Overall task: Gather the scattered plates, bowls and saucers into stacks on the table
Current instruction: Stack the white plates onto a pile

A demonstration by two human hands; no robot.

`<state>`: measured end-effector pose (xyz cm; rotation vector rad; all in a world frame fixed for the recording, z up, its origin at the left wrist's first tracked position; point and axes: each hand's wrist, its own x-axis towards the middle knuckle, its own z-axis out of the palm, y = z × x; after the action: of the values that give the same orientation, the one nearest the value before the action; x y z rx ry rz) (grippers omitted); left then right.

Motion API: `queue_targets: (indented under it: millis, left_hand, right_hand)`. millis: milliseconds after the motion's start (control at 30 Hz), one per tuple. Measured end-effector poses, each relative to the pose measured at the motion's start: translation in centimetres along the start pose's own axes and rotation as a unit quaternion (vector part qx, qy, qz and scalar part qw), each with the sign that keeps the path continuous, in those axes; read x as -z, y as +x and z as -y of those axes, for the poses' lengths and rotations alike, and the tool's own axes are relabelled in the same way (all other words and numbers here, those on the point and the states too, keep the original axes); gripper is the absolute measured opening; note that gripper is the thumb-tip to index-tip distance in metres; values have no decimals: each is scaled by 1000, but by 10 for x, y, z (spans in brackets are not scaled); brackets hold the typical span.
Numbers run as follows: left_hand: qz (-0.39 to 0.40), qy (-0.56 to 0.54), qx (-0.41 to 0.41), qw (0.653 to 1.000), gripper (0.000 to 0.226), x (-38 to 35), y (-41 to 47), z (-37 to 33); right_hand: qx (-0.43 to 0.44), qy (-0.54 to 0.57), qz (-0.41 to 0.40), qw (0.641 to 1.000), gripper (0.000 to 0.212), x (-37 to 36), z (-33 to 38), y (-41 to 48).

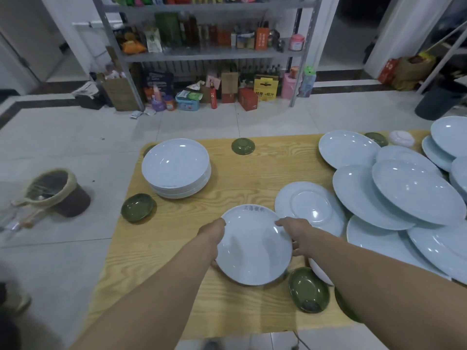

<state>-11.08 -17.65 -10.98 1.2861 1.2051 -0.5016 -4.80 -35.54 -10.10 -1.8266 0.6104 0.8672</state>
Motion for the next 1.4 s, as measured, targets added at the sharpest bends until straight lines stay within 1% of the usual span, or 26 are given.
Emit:
queue_targets:
  millis: [100, 200, 367, 500, 600, 733, 933, 1167, 1267, 1333, 1400]
  left_hand:
    - [-18, -9, -22, 1000, 21, 13, -12, -18]
    - [-32, -34, -50, 998, 17, 35, -30, -48]
    - [-83, -57, -112, 989, 32, 90, -44, -99]
    - [-93, -75, -143, 983, 35, 137, -30, -131]
    - [-105, -63, -147, 981, 39, 163, -8, -150]
    - [-105, -62, -136, 983, 51, 183, 33, -170]
    - [-112, -56, -135, 983, 45, 189, 74, -185]
    - [-123, -34, -129, 983, 39, 193, 103, -188]
    - [-122, -13, -132, 984, 38, 196, 109, -187]
    - [-130, 21, -138, 982, 44, 196, 111, -187]
    - [-160, 125, -165, 965, 47, 193, 108, -187]
  right_hand:
    - [15, 5, 8, 1000, 47, -5, 17, -9]
    - [48, 11, 18, 999, 39, -15, 48, -27]
    - [101, 23, 34, 994, 34, -52, 109, -54]
    - [132, 32, 40, 990, 33, -97, 150, -53]
    - [125, 46, 52, 990, 33, -127, 172, -43]
    - [102, 60, 54, 992, 40, -156, 186, -21]
    - [73, 66, 37, 994, 40, -180, 193, 6]
    - [60, 68, 42, 995, 40, -195, 196, 30]
    - [61, 42, 49, 996, 41, -196, 198, 34]
    - [82, -5, 44, 996, 49, -194, 199, 34]
    - [139, -105, 25, 984, 62, -188, 198, 35]
